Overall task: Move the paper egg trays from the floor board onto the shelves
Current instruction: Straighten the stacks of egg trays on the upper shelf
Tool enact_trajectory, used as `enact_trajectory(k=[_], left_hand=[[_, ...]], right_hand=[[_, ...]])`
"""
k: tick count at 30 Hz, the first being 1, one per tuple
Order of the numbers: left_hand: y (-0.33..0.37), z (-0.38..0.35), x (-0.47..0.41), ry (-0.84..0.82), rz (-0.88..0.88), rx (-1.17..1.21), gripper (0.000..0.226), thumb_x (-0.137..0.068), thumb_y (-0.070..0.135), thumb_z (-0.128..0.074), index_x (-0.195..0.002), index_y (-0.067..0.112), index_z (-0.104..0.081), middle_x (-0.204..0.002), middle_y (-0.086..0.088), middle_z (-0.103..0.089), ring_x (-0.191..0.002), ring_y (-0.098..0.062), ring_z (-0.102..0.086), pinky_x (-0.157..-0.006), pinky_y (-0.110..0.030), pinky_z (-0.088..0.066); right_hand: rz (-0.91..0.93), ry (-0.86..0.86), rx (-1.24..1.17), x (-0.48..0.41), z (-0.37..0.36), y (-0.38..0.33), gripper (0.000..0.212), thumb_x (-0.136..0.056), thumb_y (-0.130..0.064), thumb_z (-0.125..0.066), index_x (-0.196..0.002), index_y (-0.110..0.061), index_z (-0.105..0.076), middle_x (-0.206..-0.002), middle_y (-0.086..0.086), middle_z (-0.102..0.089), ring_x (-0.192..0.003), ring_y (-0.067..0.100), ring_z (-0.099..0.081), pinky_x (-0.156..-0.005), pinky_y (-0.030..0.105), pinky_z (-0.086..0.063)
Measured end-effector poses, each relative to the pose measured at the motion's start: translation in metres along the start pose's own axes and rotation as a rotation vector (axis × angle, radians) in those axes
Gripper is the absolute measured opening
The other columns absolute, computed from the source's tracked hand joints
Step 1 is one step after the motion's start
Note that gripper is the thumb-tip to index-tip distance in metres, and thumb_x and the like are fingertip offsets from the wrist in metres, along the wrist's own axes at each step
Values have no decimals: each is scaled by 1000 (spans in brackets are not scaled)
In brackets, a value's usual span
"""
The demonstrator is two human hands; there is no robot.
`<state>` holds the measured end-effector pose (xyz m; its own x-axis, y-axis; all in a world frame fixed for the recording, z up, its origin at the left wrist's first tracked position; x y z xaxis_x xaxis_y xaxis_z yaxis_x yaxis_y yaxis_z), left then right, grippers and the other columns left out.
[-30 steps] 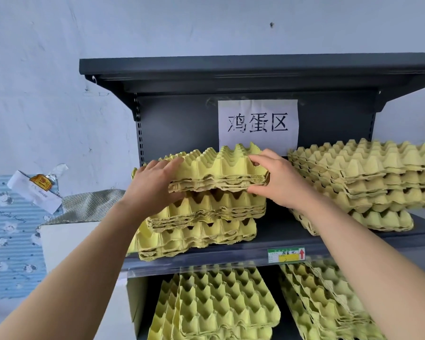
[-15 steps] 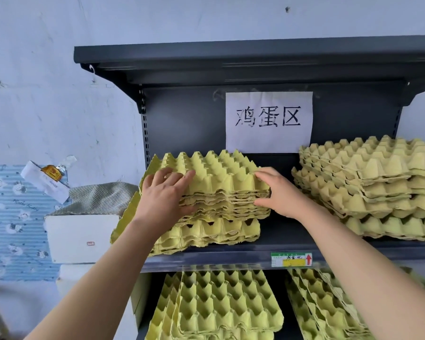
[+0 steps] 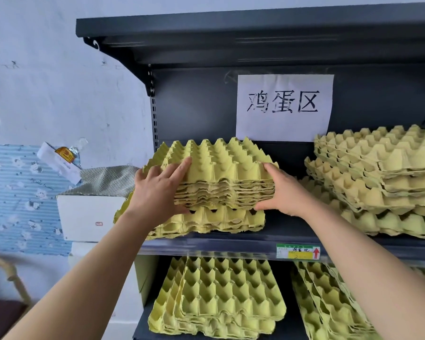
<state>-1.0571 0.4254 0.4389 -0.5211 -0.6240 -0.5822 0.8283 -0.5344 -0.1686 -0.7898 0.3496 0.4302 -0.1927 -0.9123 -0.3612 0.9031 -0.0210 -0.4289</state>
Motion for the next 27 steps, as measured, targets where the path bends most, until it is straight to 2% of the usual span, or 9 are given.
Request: enact_trajectory(k=[5, 11, 15, 19, 23, 27], left_hand=[[-5, 4, -1, 21, 21, 18, 116, -63, 68, -71, -148, 36, 1, -137, 11, -42, -129, -27, -32, -103, -50, -31], [-25, 25, 0, 108, 24, 19, 114, -60, 61, -77, -148, 37, -9, -132, 10, -48, -125, -28, -36, -99, -49, -30], [-41, 25, 12, 95, 45, 8, 115, -58, 61, -79, -147, 37, -9, -131, 9, -49, -124, -29, -37, -99, -50, -31], [-36, 4, 25, 38, 28, 8, 112, -66, 62, -72, -150, 35, -3, -138, 7, -41, -127, -28, -34, -103, -49, -28], [-33, -8, 26, 44, 17, 54, 118, -64, 64, -72, -149, 40, 7, -149, -2, -22, -130, -28, -33, -104, -50, -31], [-31, -16, 31, 1, 38, 140, 132, -57, 67, -75, -144, 44, 21, -155, -3, 0, -138, -29, -17, -99, -51, -39]], right_hand=[[37, 93, -11, 2, 2, -6, 100, -63, -37, -84, -142, -31, -23, -144, -1, -38, -123, 16, -42, -97, 33, -41], [101, 174, -16, 7, 13, -34, 92, -67, -35, -82, -140, -26, -27, -140, 1, -40, -121, 17, -42, -92, 28, -38], [108, 148, -8, 6, 0, -49, 93, -67, -35, -82, -141, -25, -26, -141, 2, -39, -123, 18, -40, -91, 26, -35], [55, 85, 30, 7, -20, -43, 95, -68, -35, -81, -143, -26, -22, -145, 3, -35, -127, 19, -39, -97, 28, -35], [18, 56, 71, 6, -23, -34, 96, -68, -41, -80, -141, -30, -20, -147, 3, -33, -126, 21, -41, -99, 32, -38], [-6, -31, 74, 10, -32, -32, 109, -65, -42, -83, -142, -40, -5, -152, 3, -22, -128, 22, -39, -101, 32, -37]])
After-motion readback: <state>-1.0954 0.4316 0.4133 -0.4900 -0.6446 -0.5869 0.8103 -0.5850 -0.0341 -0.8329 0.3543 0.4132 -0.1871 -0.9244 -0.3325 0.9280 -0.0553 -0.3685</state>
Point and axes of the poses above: each hand's wrist, its own x-axis away from the middle knuckle, its own z-axis out of the back of the hand, y = z × x, the point moved 6 cm from there along -x, towards the middle knuckle
